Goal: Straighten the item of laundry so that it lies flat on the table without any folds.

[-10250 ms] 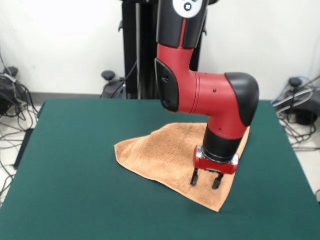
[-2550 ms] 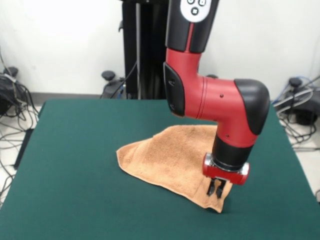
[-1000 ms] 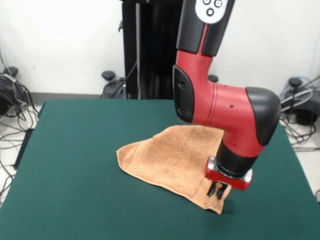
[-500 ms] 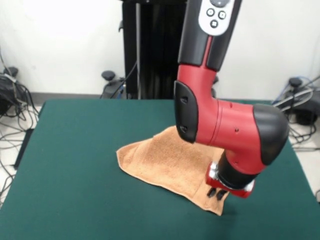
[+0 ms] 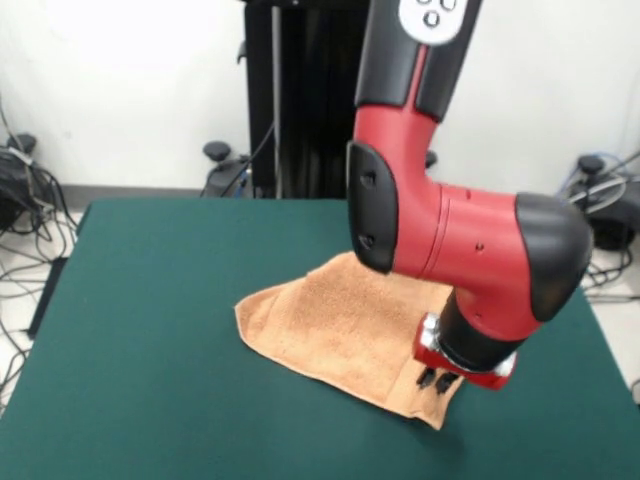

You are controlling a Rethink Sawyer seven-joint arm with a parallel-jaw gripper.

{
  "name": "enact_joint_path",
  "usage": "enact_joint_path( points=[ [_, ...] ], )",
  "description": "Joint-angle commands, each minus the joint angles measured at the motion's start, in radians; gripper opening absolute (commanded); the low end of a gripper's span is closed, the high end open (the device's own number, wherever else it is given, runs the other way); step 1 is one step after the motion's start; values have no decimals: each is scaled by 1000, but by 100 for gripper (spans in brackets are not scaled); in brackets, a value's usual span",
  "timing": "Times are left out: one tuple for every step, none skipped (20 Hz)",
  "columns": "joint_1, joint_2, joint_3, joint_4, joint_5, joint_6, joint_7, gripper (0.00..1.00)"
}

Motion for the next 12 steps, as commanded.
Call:
enact_joint_path(
  points=[
    [-21, -139, 44, 69, 29, 5, 207, 0],
    [-22, -141, 38, 61, 30, 20, 219, 0],
    [-21, -140, 33, 52, 31, 24, 229, 0],
    [-20, -139, 29, 43, 31, 28, 240, 0],
    [-16, -140, 23, 36, 28, 25, 248, 0],
    [-17, -135, 13, 14, 26, 29, 257, 0],
    [-16, -122, 10, -5, 29, 27, 272, 0],
    [-15, -109, 7, -24, 32, 25, 287, 0],
    [-9, -87, 6, -40, 37, 6, 311, 0],
    [-4, -61, 5, -53, 40, -20, 330, 0],
    [-5, -28, 5, -81, 41, -40, 339, 0],
    [-6, -5, 11, -94, 44, -58, 344, 0]
  ],
)
